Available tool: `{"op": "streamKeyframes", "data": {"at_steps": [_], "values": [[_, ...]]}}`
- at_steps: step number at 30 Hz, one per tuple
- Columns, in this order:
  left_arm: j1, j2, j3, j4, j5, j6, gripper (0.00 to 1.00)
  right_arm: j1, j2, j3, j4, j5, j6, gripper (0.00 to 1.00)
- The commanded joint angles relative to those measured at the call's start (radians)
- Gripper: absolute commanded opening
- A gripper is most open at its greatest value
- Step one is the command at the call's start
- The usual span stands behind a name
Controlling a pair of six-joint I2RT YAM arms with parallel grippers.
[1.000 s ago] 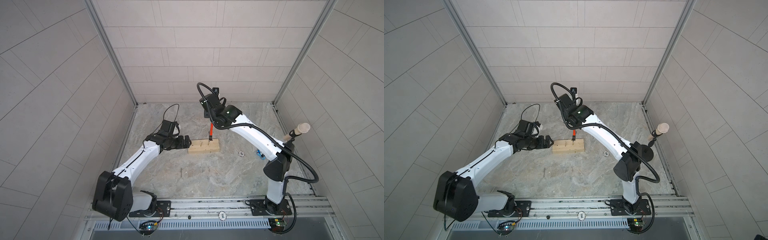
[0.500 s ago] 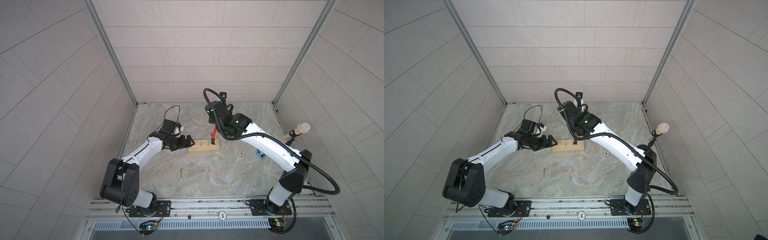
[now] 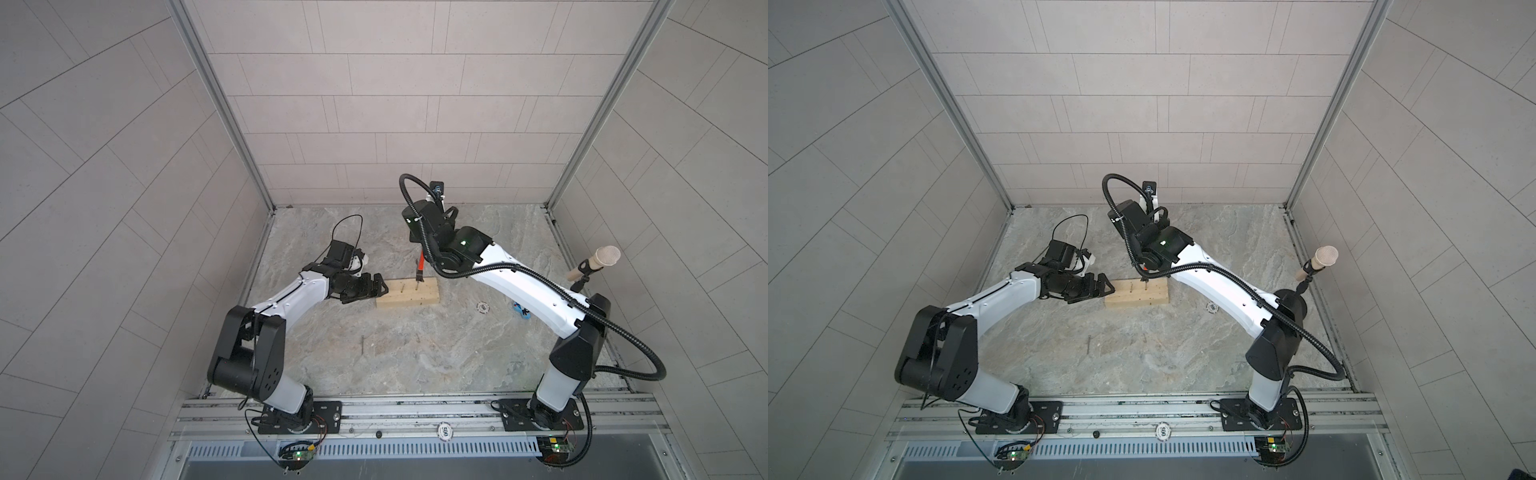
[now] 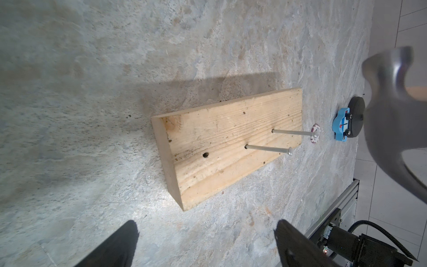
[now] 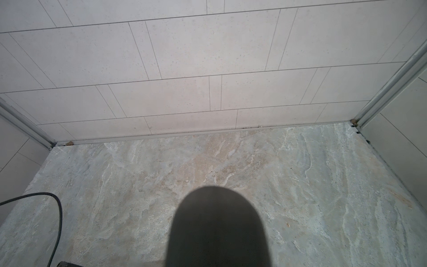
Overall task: Use a claw hammer to pull out a nail
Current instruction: Remove the nail from the mounting plate.
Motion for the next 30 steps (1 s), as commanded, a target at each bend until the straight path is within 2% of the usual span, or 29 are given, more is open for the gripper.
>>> {"op": "streamKeyframes", "data": {"at_steps": [1,6,15,20,25,30], "values": [[0.0,0.023,-0.008,0.001,-0.001,0.031,0.94,0.004,0.045,0.091,0.072,0.015,-0.022,0.0],[0.0,0.087,0.008,0.036,0.041,0.019,0.88,0.003,0.095,0.153,0.072,0.02,-0.05,0.0],[0.0,0.167,0.058,0.037,0.035,0.014,0.82,-0.002,0.143,0.218,0.069,0.03,-0.075,0.0],[0.0,0.205,0.08,0.019,0.002,-0.002,0.76,-0.006,0.167,0.271,0.017,0.039,-0.077,0.0],[-0.001,0.215,0.083,0.001,-0.025,-0.005,0.75,-0.006,0.167,0.274,-0.004,0.047,-0.069,0.0],[-0.002,0.23,0.102,-0.036,-0.063,0.0,0.68,-0.006,0.17,0.275,-0.007,0.064,-0.072,0.0]]}}
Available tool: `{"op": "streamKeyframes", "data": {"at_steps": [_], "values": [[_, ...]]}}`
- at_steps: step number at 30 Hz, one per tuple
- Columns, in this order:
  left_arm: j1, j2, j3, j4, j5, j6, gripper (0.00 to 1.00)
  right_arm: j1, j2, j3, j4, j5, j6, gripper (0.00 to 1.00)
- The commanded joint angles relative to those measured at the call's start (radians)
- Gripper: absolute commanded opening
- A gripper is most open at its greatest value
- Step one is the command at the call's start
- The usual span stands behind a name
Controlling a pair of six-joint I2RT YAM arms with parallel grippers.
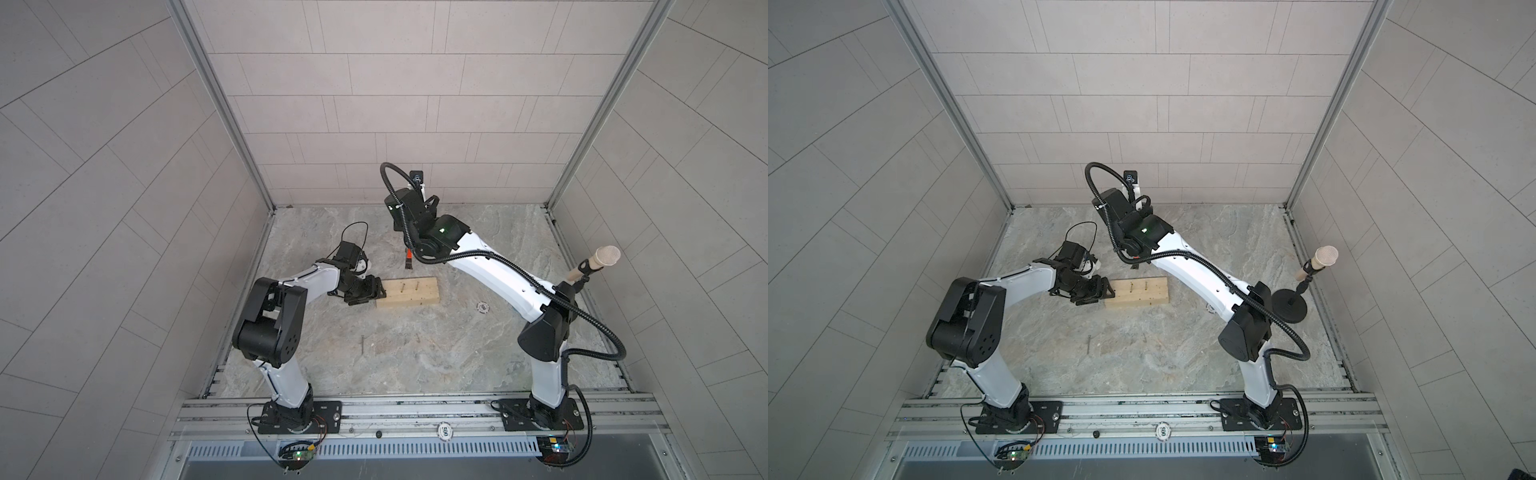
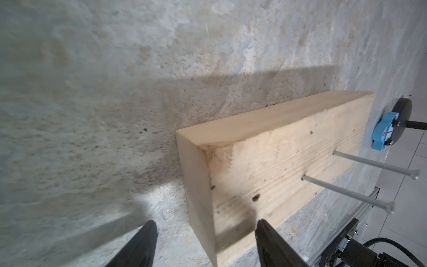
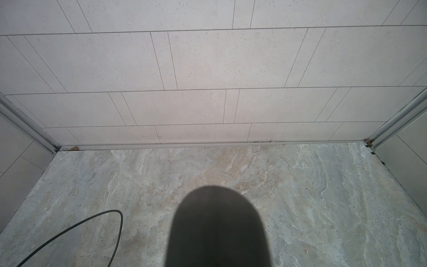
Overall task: Use a claw hammer to pull out a nail
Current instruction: Remove the nail from the mounting plate.
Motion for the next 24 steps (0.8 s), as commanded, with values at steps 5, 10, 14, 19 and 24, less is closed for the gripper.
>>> {"op": "streamKeyframes", "data": {"at_steps": [5,10,14,19,24], "values": [[-0.003,0.022,0.039,-0.054,-0.046,0.003,0.65,-0.005,0.013,0.027,0.054,0.075,-0.026,0.0],[-0.009,0.03,0.039,-0.059,-0.054,-0.002,0.63,-0.008,0.057,0.026,0.129,0.076,-0.071,0.0],[-0.017,0.03,0.047,-0.067,-0.054,-0.001,0.63,-0.015,0.105,0.051,0.194,0.074,-0.1,0.0],[-0.016,0.026,0.055,-0.085,-0.073,0.011,0.62,-0.013,0.142,0.044,0.191,0.063,-0.029,0.0],[-0.016,0.027,0.062,-0.094,-0.081,0.016,0.62,-0.001,0.138,-0.016,0.216,0.071,-0.004,0.0]]}}
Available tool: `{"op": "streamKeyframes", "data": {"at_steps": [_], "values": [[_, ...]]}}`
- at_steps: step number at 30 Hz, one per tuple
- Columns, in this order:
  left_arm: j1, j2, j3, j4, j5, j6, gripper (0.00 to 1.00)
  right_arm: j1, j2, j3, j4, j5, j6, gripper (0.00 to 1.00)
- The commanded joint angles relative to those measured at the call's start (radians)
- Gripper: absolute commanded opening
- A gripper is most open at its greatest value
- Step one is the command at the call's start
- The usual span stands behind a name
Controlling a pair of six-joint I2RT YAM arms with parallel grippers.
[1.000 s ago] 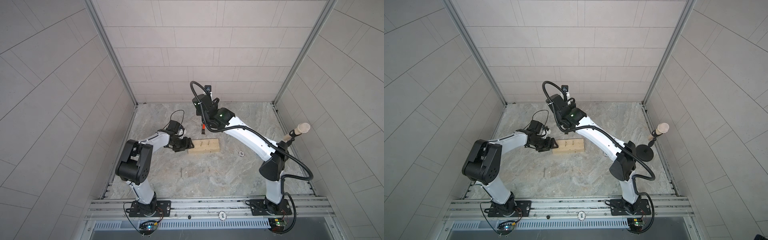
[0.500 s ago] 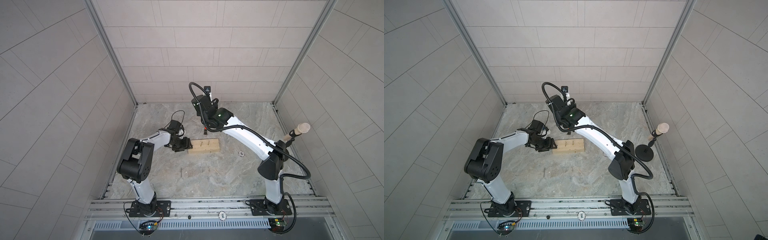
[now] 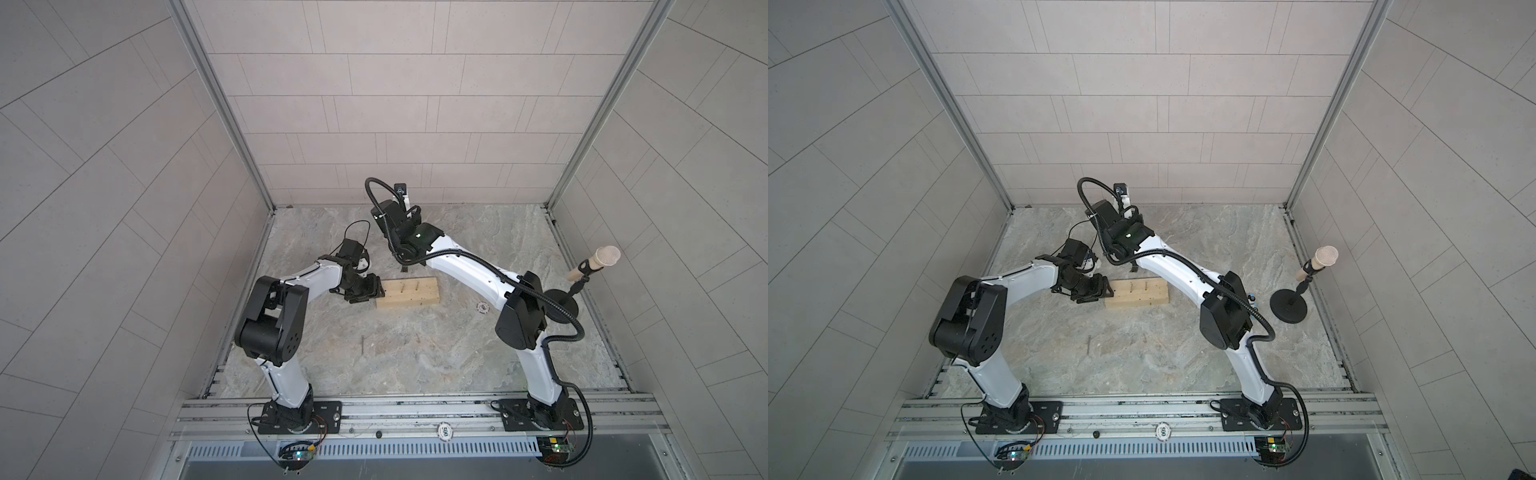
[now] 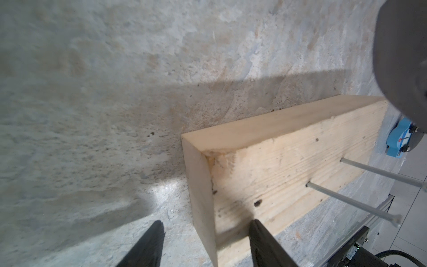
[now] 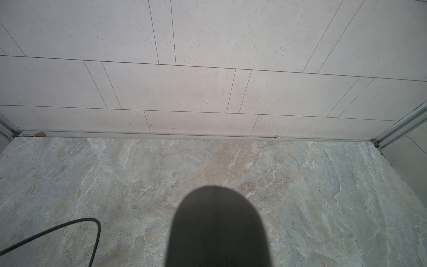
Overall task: Use a claw hammer to pull out a nail
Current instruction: Remove the nail from the mounting plate.
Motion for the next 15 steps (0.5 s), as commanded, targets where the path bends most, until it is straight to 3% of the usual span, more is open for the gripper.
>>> {"op": "streamKeyframes", "data": {"at_steps": [1,15], "values": [[-0.005,0.017,0.02,-0.045,-0.037,0.019,0.62,0.014,-0.036,-0.015,0.067,0.044,0.038,0.0],[-0.007,0.023,0.025,-0.057,-0.042,0.024,0.62,0.049,-0.157,-0.251,0.152,0.096,0.062,0.0]]}}
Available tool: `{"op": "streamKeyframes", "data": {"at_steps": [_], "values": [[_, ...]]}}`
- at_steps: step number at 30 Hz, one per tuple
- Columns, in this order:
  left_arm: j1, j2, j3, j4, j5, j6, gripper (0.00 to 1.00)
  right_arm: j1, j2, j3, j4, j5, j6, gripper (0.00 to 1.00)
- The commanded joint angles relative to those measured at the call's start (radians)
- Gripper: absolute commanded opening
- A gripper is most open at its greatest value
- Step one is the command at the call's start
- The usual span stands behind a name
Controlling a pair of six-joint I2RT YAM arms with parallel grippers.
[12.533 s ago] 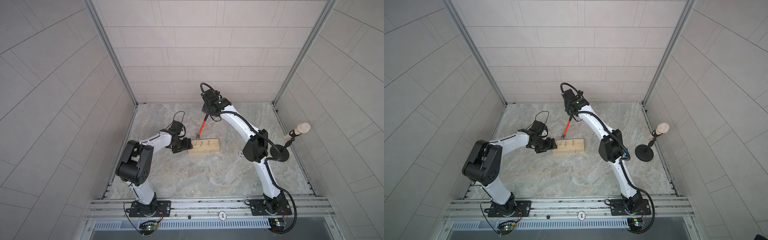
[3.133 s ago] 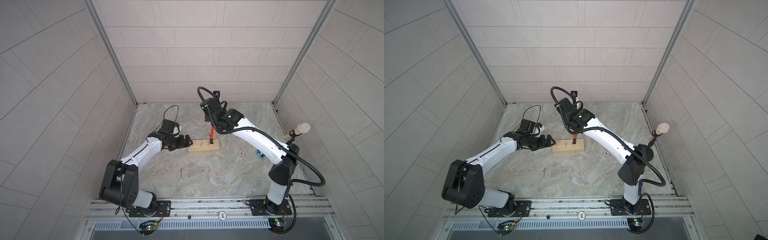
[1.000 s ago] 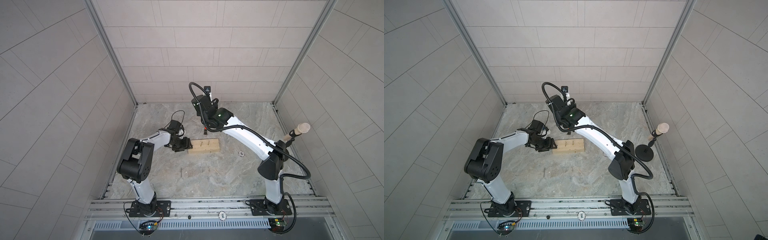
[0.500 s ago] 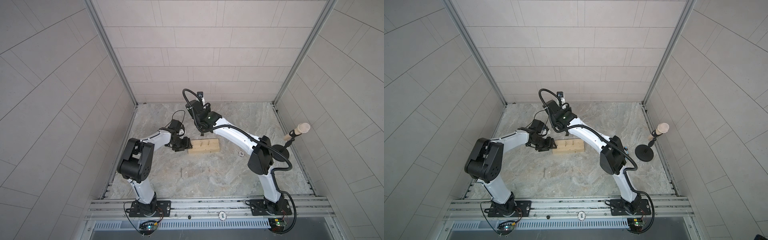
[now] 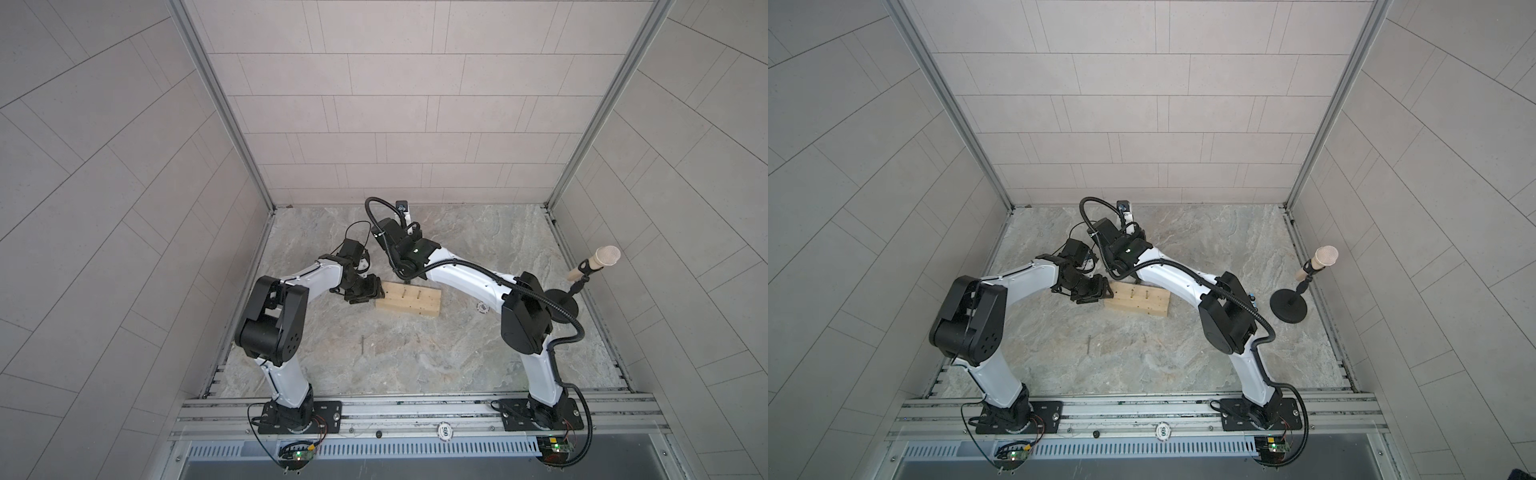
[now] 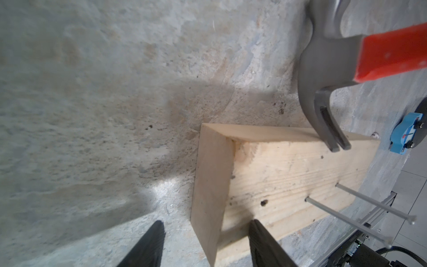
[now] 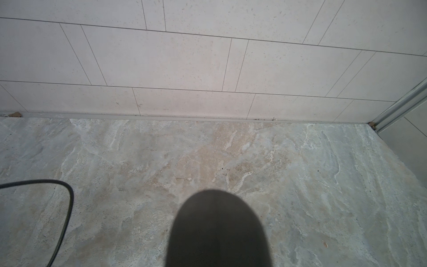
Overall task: Use a claw hammer to pull out a nail
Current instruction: Remove the nail from the mounting plate.
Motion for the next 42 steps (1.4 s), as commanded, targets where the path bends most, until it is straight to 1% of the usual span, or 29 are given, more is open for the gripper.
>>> {"op": "streamKeyframes", "data": {"at_steps": [1,4,7,11,13,18,23,27,34,42], "values": [[-0.004,0.024,0.02,-0.035,-0.033,0.018,0.62,0.024,-0.094,-0.01,0.052,0.058,0.009,0.0],[-0.006,0.026,0.02,-0.034,-0.027,0.017,0.62,0.026,-0.103,-0.02,0.1,0.062,-0.019,0.0],[-0.014,0.022,0.018,-0.03,-0.021,0.018,0.62,0.026,-0.09,0.024,0.111,0.062,-0.054,0.0],[-0.027,0.02,0.018,-0.029,-0.018,0.021,0.62,0.025,-0.069,0.123,0.022,0.065,-0.026,0.0],[-0.034,0.023,0.018,-0.029,-0.016,0.018,0.62,0.032,-0.07,0.143,-0.023,0.073,-0.008,0.0],[-0.056,0.023,0.018,-0.025,-0.011,0.013,0.62,0.056,-0.092,0.102,-0.046,0.119,0.0,0.0],[-0.064,0.021,0.013,-0.016,0.005,0.003,0.62,0.073,-0.128,0.009,-0.039,0.166,0.027,0.0],[-0.07,0.023,0.011,-0.013,0.01,-0.002,0.62,0.083,-0.154,-0.038,-0.048,0.182,0.079,0.0],[-0.077,0.026,0.009,-0.008,0.013,-0.011,0.62,0.115,-0.16,-0.04,-0.06,0.218,0.099,0.0],[-0.082,0.03,0.007,-0.003,0.023,-0.02,0.62,0.126,-0.165,-0.039,-0.034,0.219,0.099,0.0]]}}
